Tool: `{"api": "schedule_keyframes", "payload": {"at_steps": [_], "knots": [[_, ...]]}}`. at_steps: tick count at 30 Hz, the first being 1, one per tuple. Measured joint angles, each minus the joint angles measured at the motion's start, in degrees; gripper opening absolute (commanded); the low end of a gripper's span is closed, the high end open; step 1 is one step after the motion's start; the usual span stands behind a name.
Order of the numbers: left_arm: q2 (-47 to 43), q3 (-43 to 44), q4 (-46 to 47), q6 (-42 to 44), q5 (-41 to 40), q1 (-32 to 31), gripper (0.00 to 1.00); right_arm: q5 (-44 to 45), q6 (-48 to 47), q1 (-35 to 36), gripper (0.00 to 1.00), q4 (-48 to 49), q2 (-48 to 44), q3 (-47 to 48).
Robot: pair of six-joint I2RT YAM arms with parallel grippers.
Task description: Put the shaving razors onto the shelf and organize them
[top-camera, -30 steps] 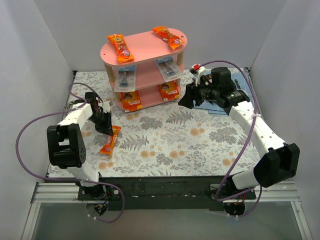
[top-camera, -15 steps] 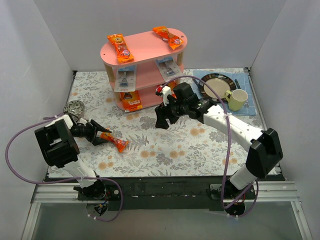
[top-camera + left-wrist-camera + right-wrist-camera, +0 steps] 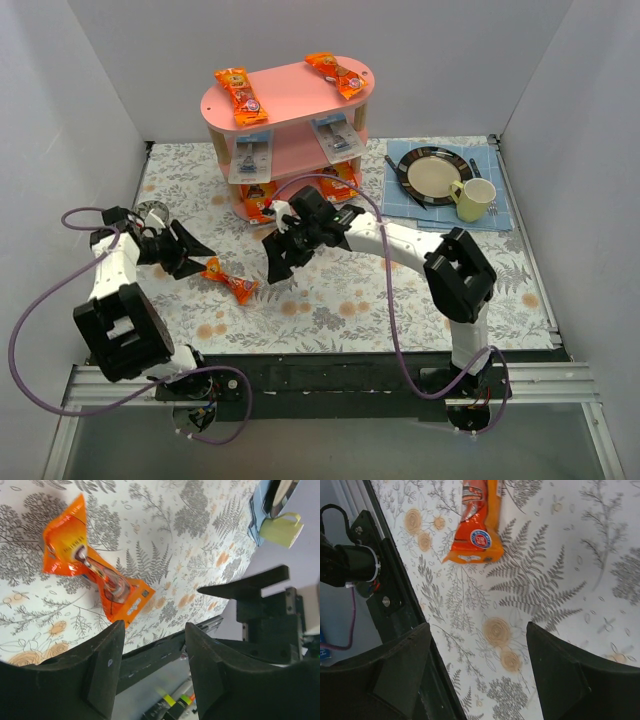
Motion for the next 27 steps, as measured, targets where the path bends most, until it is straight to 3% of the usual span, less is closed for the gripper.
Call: {"api": "schedule_keyframes", "payload": {"at_steps": [5, 11, 27], "knots": [[-10.7, -3.2, -2.0, 0.2, 1.3, 0.0, 0.53, -0.4, 1.7, 3.0, 0.84, 1.1, 6.8, 6.4], [-14.9, -5.7, -5.1, -1.2, 2.4, 0.1, 0.54, 0.2, 2.6, 3.1, 0.83, 2.0, 13.9, 13.8], [-15.8, -5.7, -5.6, -3.1, 1.6, 0.3, 0.54, 3.0, -1.0, 7.7, 0.72, 1.2, 22.5, 21.6]]}}
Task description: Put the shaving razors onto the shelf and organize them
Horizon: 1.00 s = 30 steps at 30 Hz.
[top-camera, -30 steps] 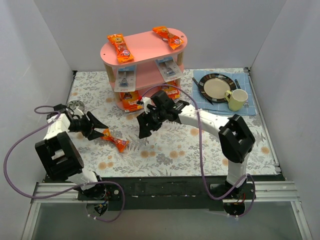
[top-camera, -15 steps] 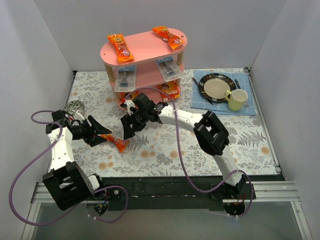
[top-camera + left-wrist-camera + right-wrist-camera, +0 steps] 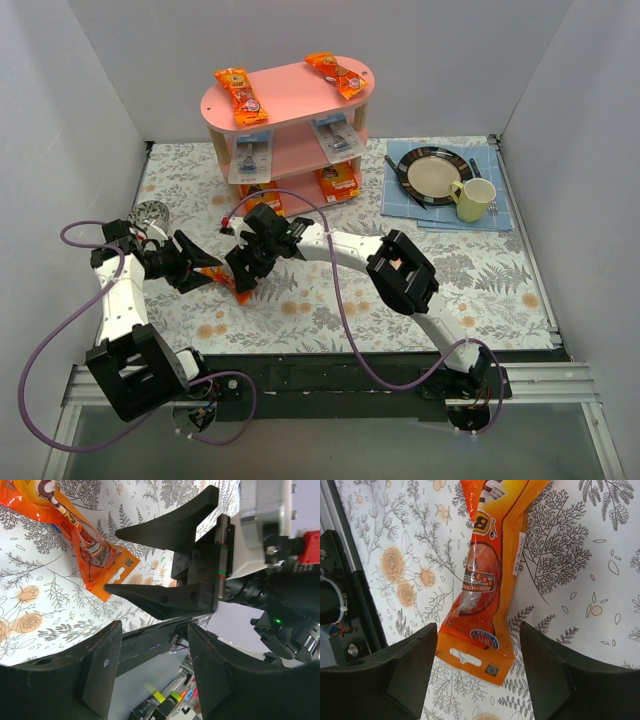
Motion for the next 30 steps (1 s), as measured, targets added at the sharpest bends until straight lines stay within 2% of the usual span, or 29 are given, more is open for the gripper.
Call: {"api": "schedule_keyframes", "payload": {"at_steps": [7, 11, 14, 15, 17, 18, 20, 25, 30], "knots": [[-1.0, 0.0, 0.0, 0.1, -0.3, 0.0, 0.54, 3.4, -2.9, 0.6, 0.69, -1.2, 1.9, 0.6], [-1.1, 0.0, 0.1, 0.2, -0.5, 0.0, 0.54, 4.1, -4.0, 0.6, 0.57, -1.3, 2.1, 0.6], [-1.1, 0.0, 0.4, 0.3, -0.5, 0.0, 0.54, 4.6, -4.7, 0.6, 0.39, -1.5, 2.1, 0.6], [-1.1, 0.0, 0.4, 0.3, -0.5, 0.0, 0.54, 4.7, -5.1, 0.6, 0.26, -1.6, 2.1, 0.6], [-1.1, 0.0, 0.4, 0.3, -0.5, 0.0, 0.54, 4.7, -5.7, 0.6, 0.08, -1.8, 2.1, 0.6], [-1.1, 0.0, 0.4, 0.4, -0.5, 0.0, 0.54, 4.7, -6.4, 0.6, 0.06, -1.9, 2.1, 0.6], [-1.0, 0.0, 0.4, 0.6, -0.5, 0.0, 0.54, 4.7, -7.0, 0.6, 0.01, -2.0, 2.1, 0.6], [1.1, 3.4, 0.6, 1.7, -1.6, 0.0, 0.53, 4.9, -8.6, 0.6, 0.01, -2.6, -0.7, -2.3], [2.5, 9.2, 4.3, 2.4, -2.8, 0.4, 0.53, 4.2, -12.1, 0.6, 0.01, -5.0, -9.2, -6.8]]}}
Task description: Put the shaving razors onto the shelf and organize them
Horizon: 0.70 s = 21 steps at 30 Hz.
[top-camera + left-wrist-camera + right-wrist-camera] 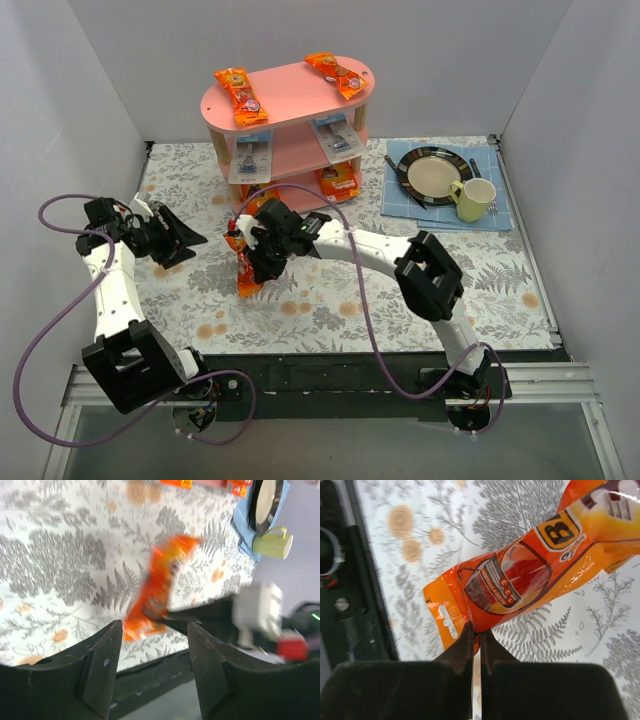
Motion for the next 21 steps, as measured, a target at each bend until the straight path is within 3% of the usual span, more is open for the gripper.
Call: {"api": "schedule_keyframes", "payload": {"at_steps": [12, 16, 21], "knots": [[4.6, 4.5, 6.8, 0.0, -0.2, 0.3, 0.53, -6.9, -16.6, -0.2, 0.01, -10.3, -24.1, -2.6], [6.6, 4.9, 9.0, -1.4, 0.3, 0.3, 0.53, -7.3, -21.6, -1.8, 0.01, -14.8, -27.8, -1.6], [8.8, 5.7, 12.0, -2.6, 1.2, 0.3, 0.52, -7.0, -25.2, -8.1, 0.01, -18.8, -27.6, 7.9]]}}
